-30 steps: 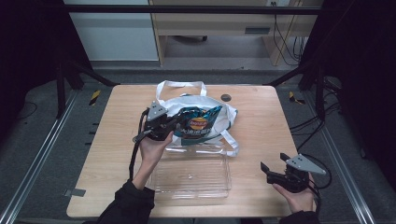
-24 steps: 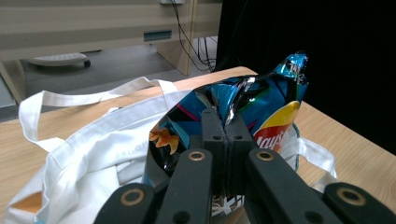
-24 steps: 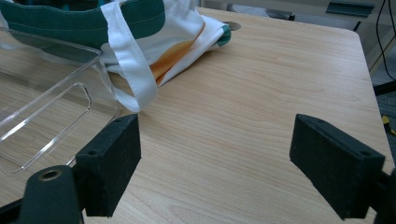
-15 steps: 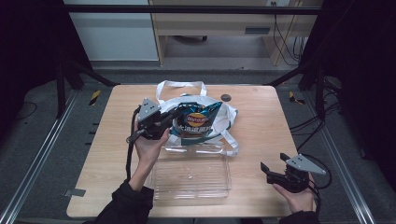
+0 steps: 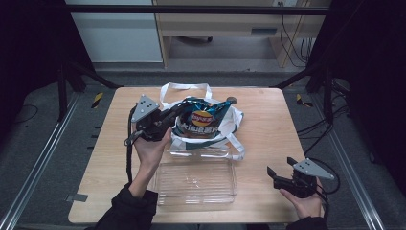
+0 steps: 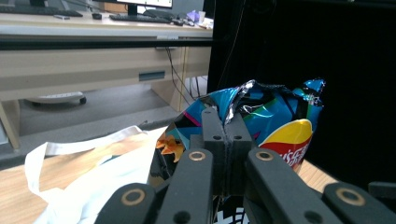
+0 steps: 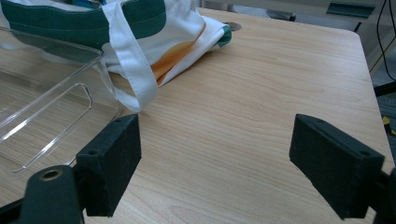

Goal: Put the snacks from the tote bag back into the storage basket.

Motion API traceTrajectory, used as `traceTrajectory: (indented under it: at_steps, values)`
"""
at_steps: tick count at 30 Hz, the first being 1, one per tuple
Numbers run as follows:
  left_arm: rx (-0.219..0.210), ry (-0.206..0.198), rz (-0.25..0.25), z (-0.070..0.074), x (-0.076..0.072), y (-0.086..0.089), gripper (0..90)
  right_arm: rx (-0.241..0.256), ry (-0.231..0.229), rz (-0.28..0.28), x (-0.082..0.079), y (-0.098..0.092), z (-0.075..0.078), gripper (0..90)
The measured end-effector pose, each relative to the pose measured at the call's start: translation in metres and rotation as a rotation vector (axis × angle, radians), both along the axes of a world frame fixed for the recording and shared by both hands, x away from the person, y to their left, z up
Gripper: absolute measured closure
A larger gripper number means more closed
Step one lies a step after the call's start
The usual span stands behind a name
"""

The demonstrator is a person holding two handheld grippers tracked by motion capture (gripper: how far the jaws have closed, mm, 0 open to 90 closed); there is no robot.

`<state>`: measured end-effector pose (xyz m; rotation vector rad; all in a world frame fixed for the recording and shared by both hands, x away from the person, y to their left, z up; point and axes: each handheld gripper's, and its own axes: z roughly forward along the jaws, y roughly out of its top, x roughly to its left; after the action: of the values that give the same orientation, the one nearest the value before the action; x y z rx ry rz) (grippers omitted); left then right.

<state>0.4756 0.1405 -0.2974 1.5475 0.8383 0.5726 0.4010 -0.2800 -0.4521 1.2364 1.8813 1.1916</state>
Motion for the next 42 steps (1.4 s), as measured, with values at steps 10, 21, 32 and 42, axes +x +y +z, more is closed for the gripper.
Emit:
traceTrajectory:
  at_steps: [10,21,32,42]
  values:
    - [-0.016,-0.033,-0.009,0.016,-0.015,0.005,89.9,0.003,0.000,0.001,0.000,0.000,0.000,17.1]
    - [-0.030,-0.045,-0.035,0.019,-0.036,0.014,90.0,0.006,0.003,0.000,-0.001,0.000,0.001,17.1]
    - [-0.027,-0.035,-0.053,0.009,-0.060,0.026,90.0,0.003,-0.001,-0.004,-0.002,0.000,0.000,17.1]
    - [-0.027,-0.027,-0.062,-0.002,-0.077,0.035,90.0,0.006,-0.004,-0.005,-0.003,0.000,0.001,17.0]
